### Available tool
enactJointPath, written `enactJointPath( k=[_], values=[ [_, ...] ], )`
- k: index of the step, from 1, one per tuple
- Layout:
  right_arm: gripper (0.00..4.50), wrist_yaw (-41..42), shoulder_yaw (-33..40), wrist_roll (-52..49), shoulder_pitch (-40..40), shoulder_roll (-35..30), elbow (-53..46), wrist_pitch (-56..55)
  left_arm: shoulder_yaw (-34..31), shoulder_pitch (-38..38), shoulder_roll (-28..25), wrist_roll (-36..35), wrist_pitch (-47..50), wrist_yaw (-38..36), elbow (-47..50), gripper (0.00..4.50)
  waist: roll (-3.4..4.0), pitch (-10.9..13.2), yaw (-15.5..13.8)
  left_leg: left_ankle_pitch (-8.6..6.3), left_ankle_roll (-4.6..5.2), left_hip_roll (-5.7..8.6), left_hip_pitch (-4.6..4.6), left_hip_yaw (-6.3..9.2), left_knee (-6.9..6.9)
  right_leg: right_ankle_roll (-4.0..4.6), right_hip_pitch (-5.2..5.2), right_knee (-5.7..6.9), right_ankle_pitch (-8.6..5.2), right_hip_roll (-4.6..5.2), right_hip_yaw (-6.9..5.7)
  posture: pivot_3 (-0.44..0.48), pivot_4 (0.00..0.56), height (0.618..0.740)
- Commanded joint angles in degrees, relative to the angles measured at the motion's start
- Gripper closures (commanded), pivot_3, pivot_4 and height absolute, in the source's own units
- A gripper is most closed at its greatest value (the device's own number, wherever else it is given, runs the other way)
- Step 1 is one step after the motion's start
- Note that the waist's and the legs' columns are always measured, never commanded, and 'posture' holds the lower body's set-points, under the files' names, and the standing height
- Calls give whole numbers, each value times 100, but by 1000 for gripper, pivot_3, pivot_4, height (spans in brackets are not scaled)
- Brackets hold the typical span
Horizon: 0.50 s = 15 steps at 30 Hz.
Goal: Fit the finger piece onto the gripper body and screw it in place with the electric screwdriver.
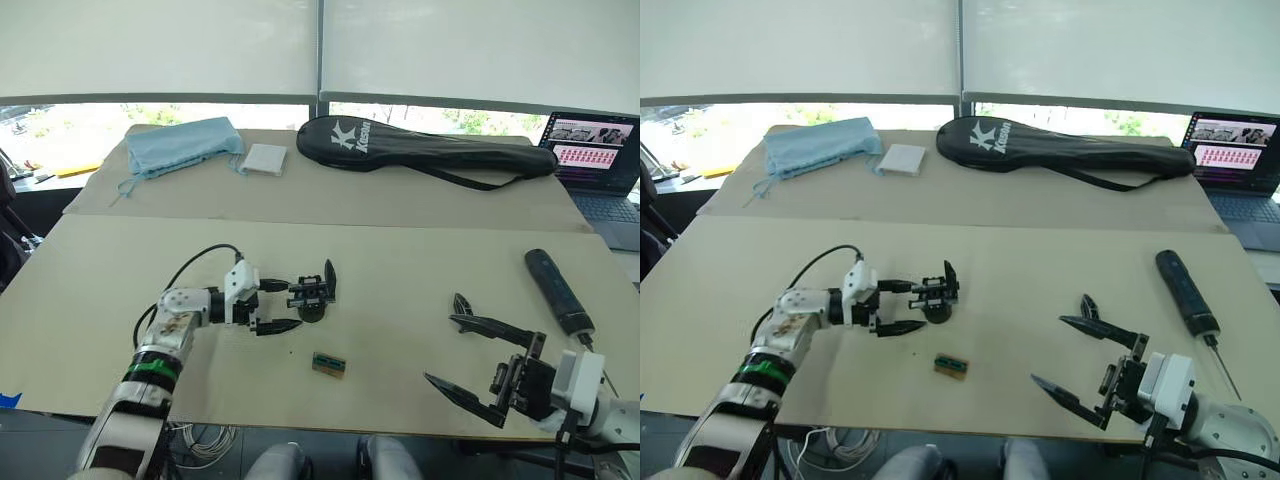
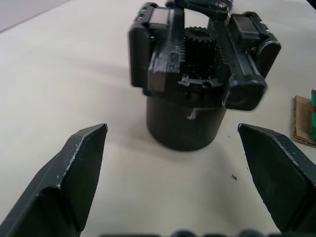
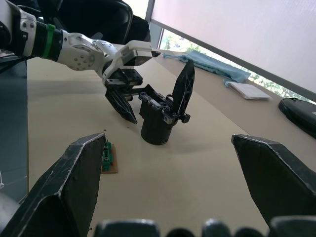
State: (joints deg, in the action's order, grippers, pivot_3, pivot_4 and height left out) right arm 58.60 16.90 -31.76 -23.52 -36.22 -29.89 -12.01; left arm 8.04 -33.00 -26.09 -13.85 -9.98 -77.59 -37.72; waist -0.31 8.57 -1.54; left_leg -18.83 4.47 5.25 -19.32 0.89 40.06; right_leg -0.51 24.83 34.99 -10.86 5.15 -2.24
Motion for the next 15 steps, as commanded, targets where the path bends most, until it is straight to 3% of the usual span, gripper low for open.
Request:
enactJointPath(
  k=[1, 9, 12, 15],
  values=[
    [0, -27, 252, -149, -47, -77, -237, 25, 85, -310, 107, 157, -433, -374, -466, 9, -5, 3, 14, 0, 0, 0, -1, 0, 0, 0, 1, 0, 0, 0, 1, 0, 150, 740],
    [0, -122, 320, -85, -274, -6, -394, -23, 144, -715, 413, 472, -1073, -473, -1290, 9, -10, 6, 6, -3, 7, -2, -4, 0, 7, -1, 0, 1, 0, 1, 2, 0, 150, 740],
    [0, -135, 325, -75, -288, -4, -375, -52, 42, -723, 405, 467, -1196, -453, -1442, 831, -10, 6, -1, -5, 10, -2, -4, 0, 10, -1, -1, 1, 0, 1, 2, 0, 150, 740],
    [0, -131, 323, -72, -308, 0, -349, -84, -63, -646, 376, 399, -1186, -476, -1366, 2226, -10, 6, 7, -5, 11, -3, -3, 0, 10, -1, -1, 2, 0, 1, 2, 0, 150, 740]
  ],
)
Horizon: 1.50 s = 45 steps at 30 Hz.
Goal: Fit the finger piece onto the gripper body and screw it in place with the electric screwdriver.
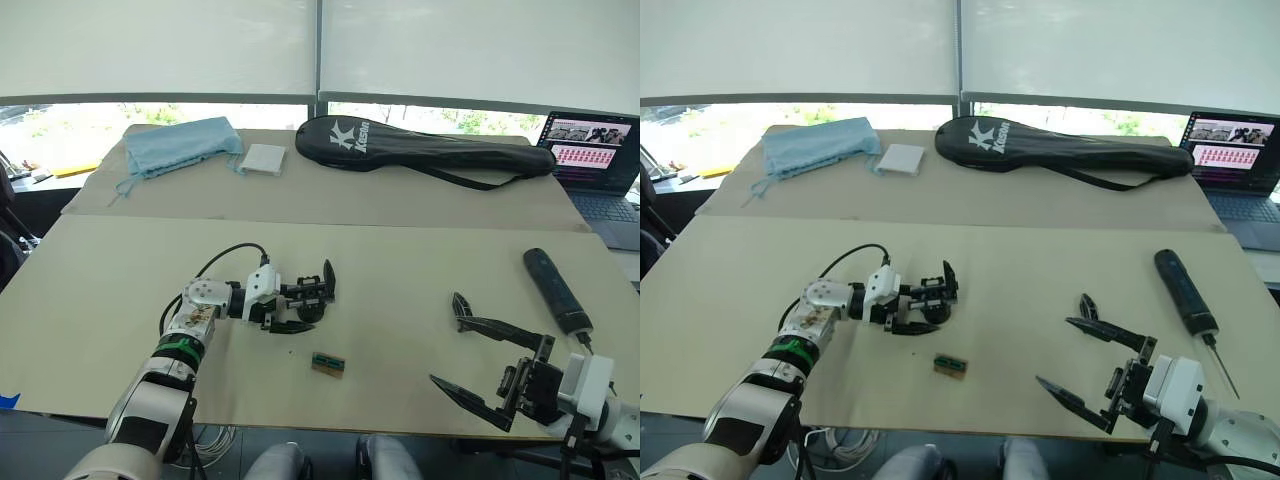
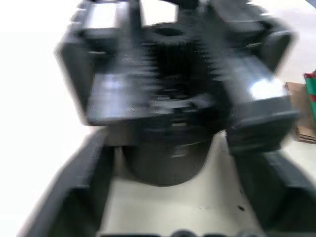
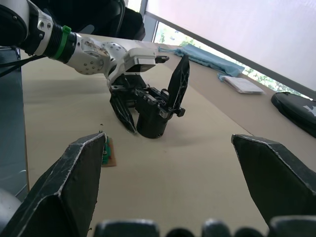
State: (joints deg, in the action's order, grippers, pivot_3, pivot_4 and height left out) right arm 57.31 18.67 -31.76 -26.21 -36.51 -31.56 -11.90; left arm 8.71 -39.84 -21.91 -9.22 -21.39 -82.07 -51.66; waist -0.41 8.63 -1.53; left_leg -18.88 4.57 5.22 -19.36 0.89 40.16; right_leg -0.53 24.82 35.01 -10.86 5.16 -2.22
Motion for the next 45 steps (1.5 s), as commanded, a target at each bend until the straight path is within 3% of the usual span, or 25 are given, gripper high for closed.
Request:
enactJointPath(
  k=[1, 6, 12, 17, 25, 35, 37, 40, 45],
  values=[
    [0, 3, 141, -69, -43, 33, -172, -105, -202, 84, -29, -125, 8, 43, 148, 2243, 0, 0, 11, 0, 0, 0, 0, 0, 0, 0, 0, 1, 0, 0, 0, 0, 150, 740],
    [0, 37, 144, -77, -65, 53, -130, -149, -283, 718, -108, -296, 936, 549, 1949, 2243, -2, 2, 36, 0, 0, -2, -7, 0, 0, 0, 8, 2, 0, -1, 3, 0, 150, 740],
    [0, 95, 101, -65, -61, 82, -44, -189, -351, 1907, -70, -139, 2433, 2153, 4383, 2243, -3, 3, 15, 0, 0, -2, -42, 2, 12, -1, 34, 3, 1, -1, 5, 0, 150, 740],
    [0, 138, 50, -53, 32, 95, 1, -168, -149, 2556, 190, 97, 3176, 3173, 5450, 2243, -1, 4, -26, -1, 0, -2, -41, 2, 14, -3, 32, 2, 2, -1, 6, 0, 150, 740],
    [0, 171, 73, -20, 44, 123, -6, -183, 144, 2731, 460, 320, 3151, 3848, 5665, 2243, -1, 4, -75, 0, -1, -1, -40, 1, 13, -3, 32, 1, 2, -3, 5, 0, 150, 740],
    [0, 214, 170, -7, 33, 124, 53, -239, 285, 2751, 202, 266, 2984, 3575, 5225, 2243, 2, 2, -59, 1, -4, -2, -30, 1, 12, -2, 27, 3, 2, -3, 5, 0, 150, 740],
    [0, 205, 153, 9, 36, 142, 53, -246, 264, 2724, 194, 222, 3136, 3577, 5212, 1207, 2, 2, -61, 1, -4, -2, -30, 1, 12, -2, 26, 3, 2, -3, 5, 0, 150, 740],
    [0, 193, 114, 32, 34, 169, 46, -250, 188, 2600, 118, 98, 3346, 3498, 5214, 29, 3, 1, -62, 1, -3, -2, -29, 1, 13, -2, 24, 3, 2, -3, 4, 0, 150, 740],
    [0, 181, 59, 64, 51, 216, 46, -252, -19, 2372, -408, -122, 3069, 2816, 4923, 29, 3, 1, -51, 2, -5, -2, -25, 0, 13, -2, 25, 7, 2, -5, 5, 0, 150, 740]
  ],
)
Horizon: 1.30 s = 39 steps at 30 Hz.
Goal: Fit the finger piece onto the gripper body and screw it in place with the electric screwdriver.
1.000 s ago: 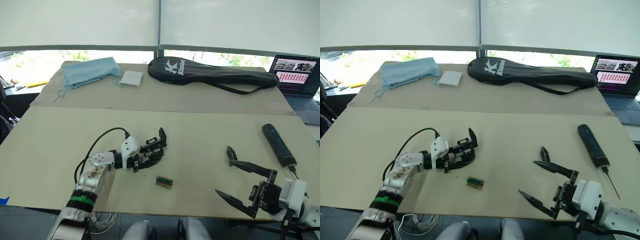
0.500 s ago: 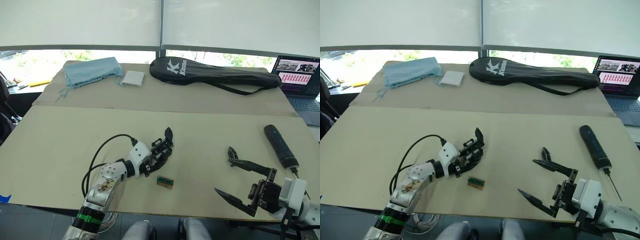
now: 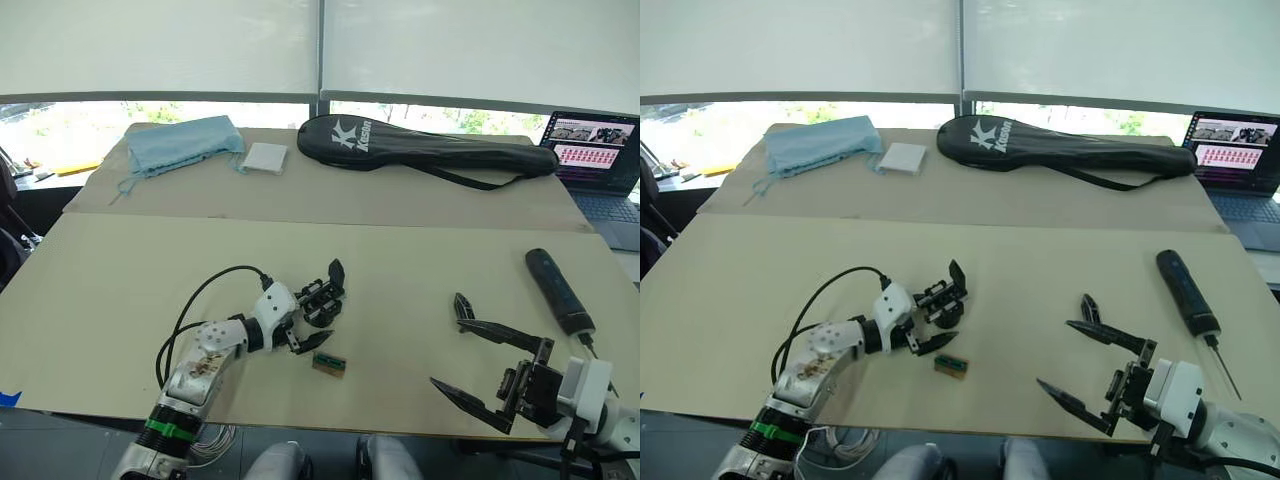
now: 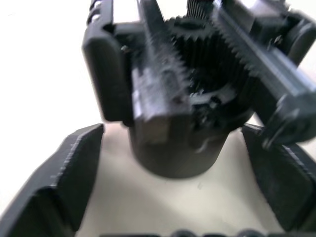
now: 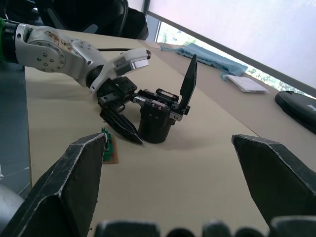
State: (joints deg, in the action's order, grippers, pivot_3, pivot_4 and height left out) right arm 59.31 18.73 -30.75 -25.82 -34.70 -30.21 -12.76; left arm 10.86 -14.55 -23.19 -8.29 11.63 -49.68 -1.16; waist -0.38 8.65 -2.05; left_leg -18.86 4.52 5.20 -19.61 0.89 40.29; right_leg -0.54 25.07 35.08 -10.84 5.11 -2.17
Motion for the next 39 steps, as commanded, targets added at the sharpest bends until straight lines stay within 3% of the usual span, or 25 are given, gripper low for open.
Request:
enactJointPath(
  k=[1, 5, 10, 15, 21, 25, 32, 35, 38, 39],
  values=[
    [0, -8, 54, -38, 14, 37, -78, -170, -283, -205, -437, -346, -344, -739, -260, 29, 1, 0, 2, 0, -1, 0, 0, 0, 0, 0, 1, 0, 0, 0, 0, 0, 150, 740],
    [0, 38, 84, -70, 46, 16, -48, -159, -535, -559, -744, -965, -877, -1991, -993, 29, 2, 0, 3, 1, -1, 0, 2, 0, 0, 1, 0, 0, 0, 0, -3, 0, 150, 740],
    [0, 178, 235, -301, 94, -183, -92, -14, -400, -1427, -780, -739, -1872, -2961, -2542, 29, 2, 0, -18, 1, 0, 4, 2, 0, 6, 0, -4, -3, 0, 1, -9, 0, 150, 740],
    [0, 206, 297, -365, 52, -281, -126, 31, -29, -2249, -454, -402, -2530, -3680, -3781, 29, 1, 0, -6, 1, 1, 5, 0, -1, 8, 0, -7, -3, 1, 2, -11, 0, 150, 740],
    [0, 216, 504, -415, -209, -288, -268, 49, 124, -2861, -5, -68, -2998, -3928, -4830, 29, -3, 2, -3, 0, 5, 4, -12, 0, 16, -1, -3, -1, 1, 2, -11, 0, 150, 740],
    [0, 146, 492, -412, -278, -267, -376, 62, 71, -3130, 298, 139, -3374, -3707, -5414, 29, -4, 2, -6, -2, 10, 4, -15, -1, 22, -3, -3, -1, 2, 3, -10, 0, 150, 740],
    [0, 134, 265, -578, -256, -266, -562, 241, -10, -3229, 479, 223, -3642, -3754, -5806, 29, -4, 2, -8, -13, 28, -1, -31, -1, 54, -10, 0, 3, 6, 2, -11, 0, 150, 740],
    [0, 136, 220, -599, -215, -274, -574, 307, -19, -3198, 500, 286, -3801, -3636, -5846, 845, -3, 2, -10, -15, 33, 0, -33, -2, 57, -12, 0, 2, 7, 3, -11, 0, 150, 740],
    [0, 162, 219, -604, -177, -276, -540, 326, -115, -3095, 491, 216, -3772, -3525, -5768, 2217, -4, 2, -11, -16, 34, 0, -34, -2, 58, -13, 0, 0, 8, 3, -11, 0, 150, 740],
    [0, 179, 211, -595, -181, -269, -525, 319, -156, -3017, 499, 155, -3748, -3513, -5660, 2243, -3, 2, -11, -16, 35, 0, -34, -2, 58, -13, 0, 0, 8, 2, -11, 0, 150, 740]
  ],
)
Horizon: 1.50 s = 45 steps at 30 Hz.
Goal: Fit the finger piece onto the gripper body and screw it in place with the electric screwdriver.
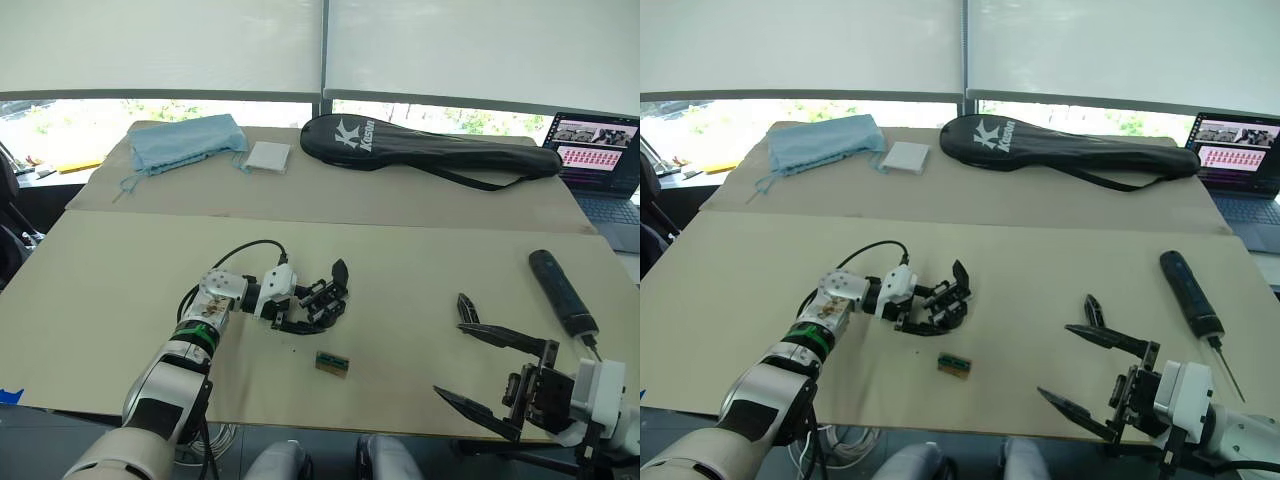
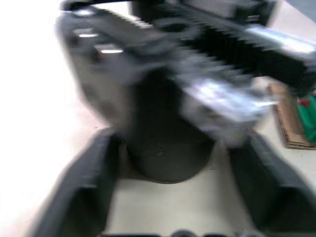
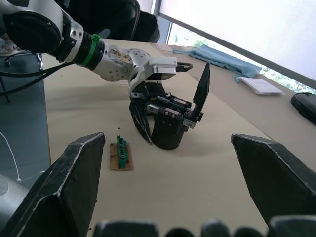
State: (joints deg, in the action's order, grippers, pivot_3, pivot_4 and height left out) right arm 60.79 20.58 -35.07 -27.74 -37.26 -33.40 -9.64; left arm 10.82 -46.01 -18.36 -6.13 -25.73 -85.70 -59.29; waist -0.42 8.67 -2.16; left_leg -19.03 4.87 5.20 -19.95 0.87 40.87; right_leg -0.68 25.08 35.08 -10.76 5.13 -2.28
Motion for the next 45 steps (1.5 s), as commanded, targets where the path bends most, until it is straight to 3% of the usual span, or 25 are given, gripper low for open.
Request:
enactJointPath(
  k=[1, 6, 15, 19, 27, 45],
  values=[
    [0, 44, 18, -155, 11, -6, -194, 2, -179, 193, 21, -92, 0, 119, 253, 2242, 2, -1, 1, 0, 0, 0, 0, 0, 0, 0, 0, 0, 0, 0, 0, 0, 150, 740],
    [0, 45, -27, -118, 51, 5, -165, 11, -304, 654, -7, -288, 430, 288, 1185, 2242, 3, -2, 9, 0, 0, 0, 0, -1, 0, 0, 1, 1, 0, 1, 2, 0, 150, 740],
    [0, 59, -90, -83, 67, -6, -90, 22, -288, 2309, -118, -86, 3147, 2402, 5094, 2242, 4, -2, 1, -2, 0, 0, -1, 0, -1, 0, 4, 0, 0, 1, 9, 0, 150, 740],
    [0, 46, -103, -80, 51, -14, -100, 22, -197, 2670, 2, -14, 3811, 3111, 5911, 2242, 4, -1, -26, -2, -1, 0, -2, 1, -1, -1, 4, -1, 0, 1, 10, 0, 150, 740],
    [0, 15, -22, -66, -14, -19, -119, 3, 79, 3240, 245, 172, 4063, 4038, 6395, 2242, 5, -2, -15, -1, -4, 0, 1, 0, -2, -2, 3, 0, 0, 0, 10, 0, 150, 740],
    [0, 80, -58, -17, 10, -14, -23, -40, 404, 3379, 11, 252, 3875, 4197, 6247, 2242, 13, -7, -11, -1, -6, 0, 11, 0, -3, -2, -5, 0, 0, 1, 11, 0, 150, 740]
  ],
)
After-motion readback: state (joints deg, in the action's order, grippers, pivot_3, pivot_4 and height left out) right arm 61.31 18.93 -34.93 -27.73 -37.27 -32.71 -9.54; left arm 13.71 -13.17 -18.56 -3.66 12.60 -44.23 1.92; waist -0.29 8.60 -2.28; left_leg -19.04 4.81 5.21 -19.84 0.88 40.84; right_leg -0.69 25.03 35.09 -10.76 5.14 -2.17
